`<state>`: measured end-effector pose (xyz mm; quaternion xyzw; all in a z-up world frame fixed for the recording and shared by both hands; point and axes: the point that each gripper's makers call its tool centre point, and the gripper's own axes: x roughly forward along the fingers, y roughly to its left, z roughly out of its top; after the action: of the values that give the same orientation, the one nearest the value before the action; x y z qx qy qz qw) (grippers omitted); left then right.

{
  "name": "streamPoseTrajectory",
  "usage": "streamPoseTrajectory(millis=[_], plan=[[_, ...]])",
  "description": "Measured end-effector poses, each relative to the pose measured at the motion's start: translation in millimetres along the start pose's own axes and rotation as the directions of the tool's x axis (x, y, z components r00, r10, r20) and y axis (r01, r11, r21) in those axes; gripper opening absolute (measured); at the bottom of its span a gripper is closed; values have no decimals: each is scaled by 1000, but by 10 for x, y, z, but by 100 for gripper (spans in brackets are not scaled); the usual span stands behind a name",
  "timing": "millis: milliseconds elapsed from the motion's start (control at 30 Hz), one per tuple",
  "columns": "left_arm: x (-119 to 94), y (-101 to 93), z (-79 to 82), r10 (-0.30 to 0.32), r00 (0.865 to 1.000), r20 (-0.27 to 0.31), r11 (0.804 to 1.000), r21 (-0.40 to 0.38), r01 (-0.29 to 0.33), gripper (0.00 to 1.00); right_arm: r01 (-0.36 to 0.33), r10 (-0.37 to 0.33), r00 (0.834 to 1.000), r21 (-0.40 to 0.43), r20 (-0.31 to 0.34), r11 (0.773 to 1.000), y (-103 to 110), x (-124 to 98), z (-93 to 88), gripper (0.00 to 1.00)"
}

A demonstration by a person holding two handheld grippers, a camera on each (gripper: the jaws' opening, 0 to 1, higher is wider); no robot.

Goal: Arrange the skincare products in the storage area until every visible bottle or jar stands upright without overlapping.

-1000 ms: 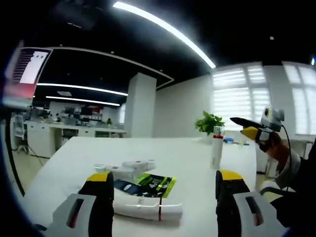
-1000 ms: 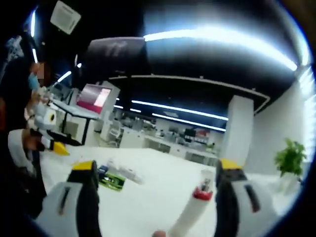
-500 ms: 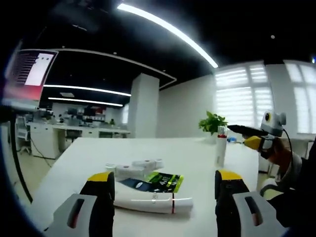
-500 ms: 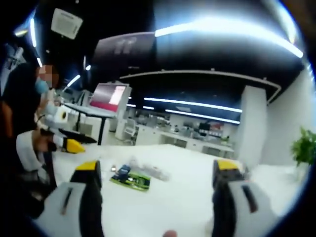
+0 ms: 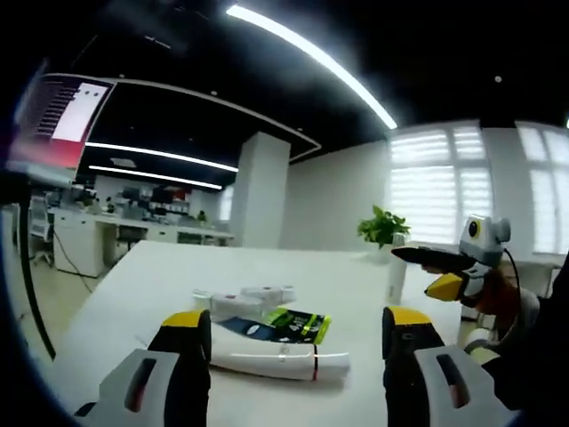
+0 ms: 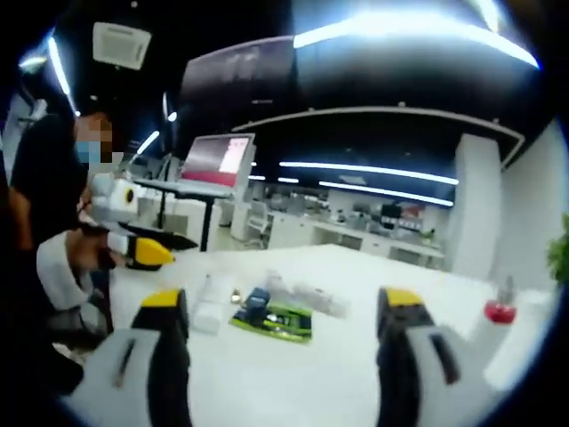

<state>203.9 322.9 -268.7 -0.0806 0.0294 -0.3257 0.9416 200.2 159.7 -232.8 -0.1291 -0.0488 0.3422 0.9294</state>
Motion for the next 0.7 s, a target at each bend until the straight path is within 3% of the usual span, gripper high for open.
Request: streamPoseTrajectory(millis=[300,700], plan=[[-10,92,-16,15,1000,7,1000,-20,-15,79,-58,58,998,24,28,998,145,291,-32,75],[-17,131,-28,27,1000,0,1000,-14,-27,79,-125,126,992,57,-2,990,408,517,-266,72]])
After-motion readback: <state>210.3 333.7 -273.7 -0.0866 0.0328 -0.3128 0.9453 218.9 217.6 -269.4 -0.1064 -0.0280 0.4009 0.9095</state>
